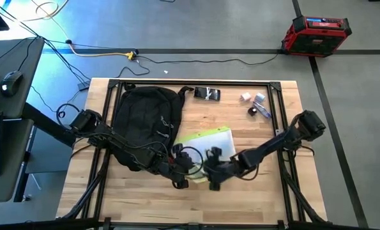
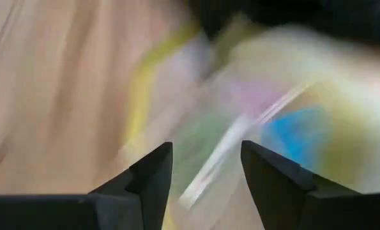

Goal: Unpack backpack
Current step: Put the packed earphones into the transparent zip bag, then put the pink charger adapter into the zipper pouch

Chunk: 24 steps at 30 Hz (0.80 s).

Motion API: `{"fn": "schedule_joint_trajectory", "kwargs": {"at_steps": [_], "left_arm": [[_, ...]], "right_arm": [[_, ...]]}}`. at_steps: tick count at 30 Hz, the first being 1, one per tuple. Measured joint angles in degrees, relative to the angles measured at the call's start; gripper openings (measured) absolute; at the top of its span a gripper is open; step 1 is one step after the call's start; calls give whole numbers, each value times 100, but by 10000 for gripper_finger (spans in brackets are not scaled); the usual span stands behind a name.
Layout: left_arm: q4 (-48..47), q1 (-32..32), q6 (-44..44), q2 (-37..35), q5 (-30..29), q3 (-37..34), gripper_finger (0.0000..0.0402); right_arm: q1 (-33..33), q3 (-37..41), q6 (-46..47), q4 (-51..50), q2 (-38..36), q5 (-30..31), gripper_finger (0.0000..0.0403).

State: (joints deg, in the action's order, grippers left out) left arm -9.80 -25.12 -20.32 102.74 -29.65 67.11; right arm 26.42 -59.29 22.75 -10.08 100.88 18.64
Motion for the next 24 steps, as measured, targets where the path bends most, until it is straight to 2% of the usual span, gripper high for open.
{"fn": "schedule_joint_trajectory", "kwargs": {"at_steps": [2,6,10,13,16,24], "left_arm": [[5,0,0,0,-13,0,0],[9,2,-1,0,-93,0,0],[17,2,-2,0,-99,0,0],[23,2,50,0,-105,0,0],[52,2,98,0,-122,0,0],[222,9,157,208,-139,0,0]], "right_arm": [[72,0,17,-226,57,-357,169],[95,0,-108,-268,312,-2,162],[-116,9,-185,-176,646,-1,151],[-307,11,70,-128,825,-300,140],[-523,11,250,241,954,-324,129],[-940,51,183,1775,1015,252,108]]}}
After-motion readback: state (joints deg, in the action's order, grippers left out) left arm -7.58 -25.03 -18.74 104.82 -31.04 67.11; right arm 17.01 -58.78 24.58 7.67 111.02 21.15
